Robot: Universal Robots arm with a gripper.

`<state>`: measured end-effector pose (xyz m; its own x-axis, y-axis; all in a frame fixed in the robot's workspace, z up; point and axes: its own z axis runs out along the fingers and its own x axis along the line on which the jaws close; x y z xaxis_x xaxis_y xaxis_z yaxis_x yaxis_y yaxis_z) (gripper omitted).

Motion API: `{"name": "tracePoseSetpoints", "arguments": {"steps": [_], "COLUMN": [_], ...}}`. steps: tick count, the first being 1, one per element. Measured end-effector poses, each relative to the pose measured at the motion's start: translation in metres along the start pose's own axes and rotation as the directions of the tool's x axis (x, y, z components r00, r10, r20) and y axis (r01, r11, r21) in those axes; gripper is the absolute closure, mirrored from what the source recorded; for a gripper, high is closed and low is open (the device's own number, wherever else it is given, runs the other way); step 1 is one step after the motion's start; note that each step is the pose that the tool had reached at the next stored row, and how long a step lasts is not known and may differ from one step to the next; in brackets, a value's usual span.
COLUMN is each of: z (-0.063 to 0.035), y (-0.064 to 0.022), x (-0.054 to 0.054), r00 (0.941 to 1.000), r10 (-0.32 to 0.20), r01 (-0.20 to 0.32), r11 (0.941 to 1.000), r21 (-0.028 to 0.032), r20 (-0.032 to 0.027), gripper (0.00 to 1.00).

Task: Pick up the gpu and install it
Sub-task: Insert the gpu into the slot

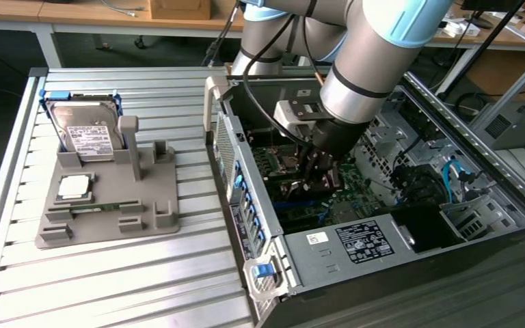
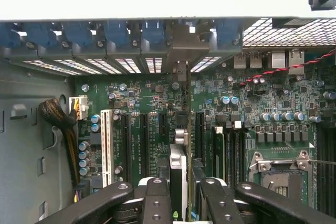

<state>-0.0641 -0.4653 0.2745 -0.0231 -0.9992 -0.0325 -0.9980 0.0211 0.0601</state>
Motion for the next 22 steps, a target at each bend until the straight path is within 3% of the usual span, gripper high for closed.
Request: {"name": "tracePoseSetpoints", "arguments": {"steps": [22], "z": [0.0052], "y": [-0.0004], "x": [0.0025], "r00": [1.0], "r10": [0.0], "r01": [0.0], "r11": [1.0], "r21": [-0.0001], "r20": [0.0019], "gripper": [0.73]}}
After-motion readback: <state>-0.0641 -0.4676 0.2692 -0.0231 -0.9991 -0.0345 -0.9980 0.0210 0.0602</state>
